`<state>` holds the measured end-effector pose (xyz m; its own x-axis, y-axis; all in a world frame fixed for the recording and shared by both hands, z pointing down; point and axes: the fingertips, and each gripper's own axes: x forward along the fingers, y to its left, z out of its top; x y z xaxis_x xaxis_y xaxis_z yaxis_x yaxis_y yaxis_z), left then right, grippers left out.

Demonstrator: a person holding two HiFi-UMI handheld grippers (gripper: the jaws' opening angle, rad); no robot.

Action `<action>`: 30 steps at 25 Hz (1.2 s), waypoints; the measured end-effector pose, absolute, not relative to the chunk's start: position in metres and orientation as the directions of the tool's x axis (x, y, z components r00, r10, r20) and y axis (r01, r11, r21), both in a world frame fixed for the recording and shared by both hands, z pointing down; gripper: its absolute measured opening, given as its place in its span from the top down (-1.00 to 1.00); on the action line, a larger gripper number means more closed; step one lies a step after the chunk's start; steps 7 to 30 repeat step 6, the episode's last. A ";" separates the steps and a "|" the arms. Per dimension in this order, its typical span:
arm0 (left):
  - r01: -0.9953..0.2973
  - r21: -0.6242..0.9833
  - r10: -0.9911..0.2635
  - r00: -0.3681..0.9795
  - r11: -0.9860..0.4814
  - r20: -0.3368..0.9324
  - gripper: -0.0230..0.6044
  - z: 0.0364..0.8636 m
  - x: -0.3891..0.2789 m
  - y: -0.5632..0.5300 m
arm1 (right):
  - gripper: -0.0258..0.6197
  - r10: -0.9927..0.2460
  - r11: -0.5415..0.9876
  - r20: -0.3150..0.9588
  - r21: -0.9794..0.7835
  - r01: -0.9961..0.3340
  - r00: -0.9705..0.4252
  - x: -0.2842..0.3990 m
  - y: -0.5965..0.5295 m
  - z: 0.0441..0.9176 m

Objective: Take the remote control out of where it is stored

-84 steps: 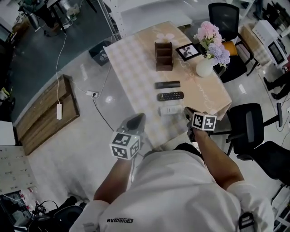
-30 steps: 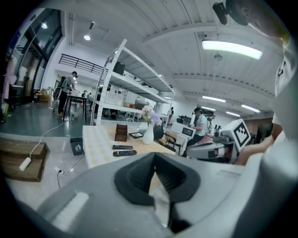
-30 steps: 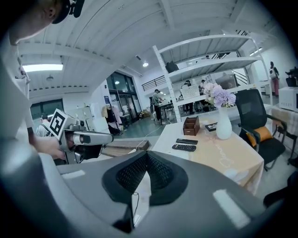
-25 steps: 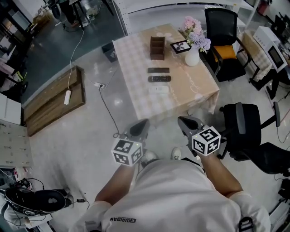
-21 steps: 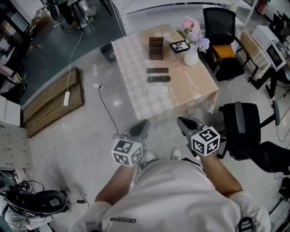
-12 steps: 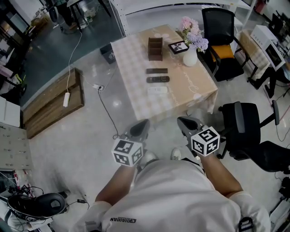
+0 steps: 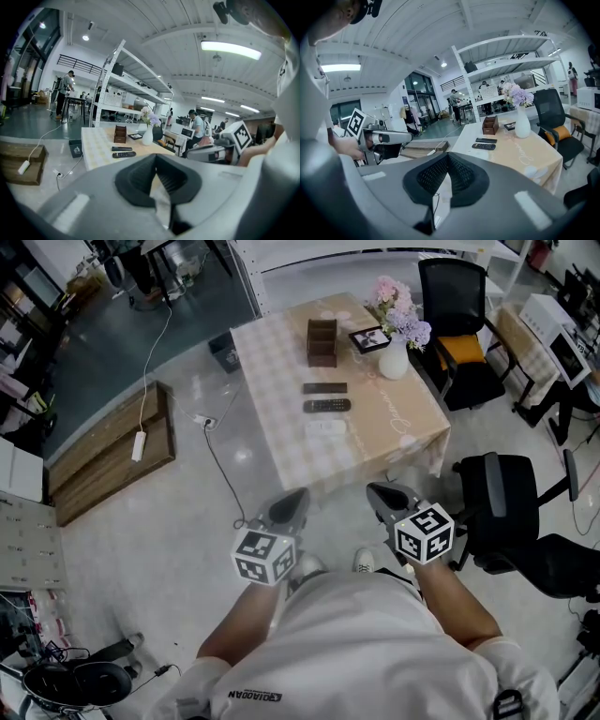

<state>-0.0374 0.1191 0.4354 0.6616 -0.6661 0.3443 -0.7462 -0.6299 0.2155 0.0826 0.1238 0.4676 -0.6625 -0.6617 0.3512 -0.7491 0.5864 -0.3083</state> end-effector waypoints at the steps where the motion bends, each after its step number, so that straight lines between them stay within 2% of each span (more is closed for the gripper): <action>1: -0.747 0.215 -0.667 0.661 -0.629 0.344 0.92 0.435 -0.037 0.120 | 0.91 -0.661 0.587 0.351 -0.308 -0.749 -0.663 0.083 0.124 0.467; 30: -0.748 0.213 -0.668 0.660 -0.629 0.343 0.92 0.434 -0.037 0.121 | 0.91 -0.661 0.589 0.350 -0.306 -0.748 -0.663 0.084 0.126 0.466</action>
